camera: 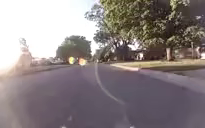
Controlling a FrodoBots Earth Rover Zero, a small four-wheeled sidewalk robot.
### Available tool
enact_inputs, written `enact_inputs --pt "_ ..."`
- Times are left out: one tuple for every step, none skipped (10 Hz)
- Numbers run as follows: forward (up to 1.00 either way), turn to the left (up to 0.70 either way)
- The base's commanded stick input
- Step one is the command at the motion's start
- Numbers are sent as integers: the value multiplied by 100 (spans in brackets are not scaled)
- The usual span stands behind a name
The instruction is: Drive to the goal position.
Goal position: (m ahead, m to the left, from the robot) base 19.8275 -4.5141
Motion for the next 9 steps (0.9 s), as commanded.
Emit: enact_inputs --pt "100 0" --pt "100 0" --pt "100 0" --pt "100 3" --pt "100 4" --pt "100 5" --pt "100 6" --pt "100 5" --pt "100 4"
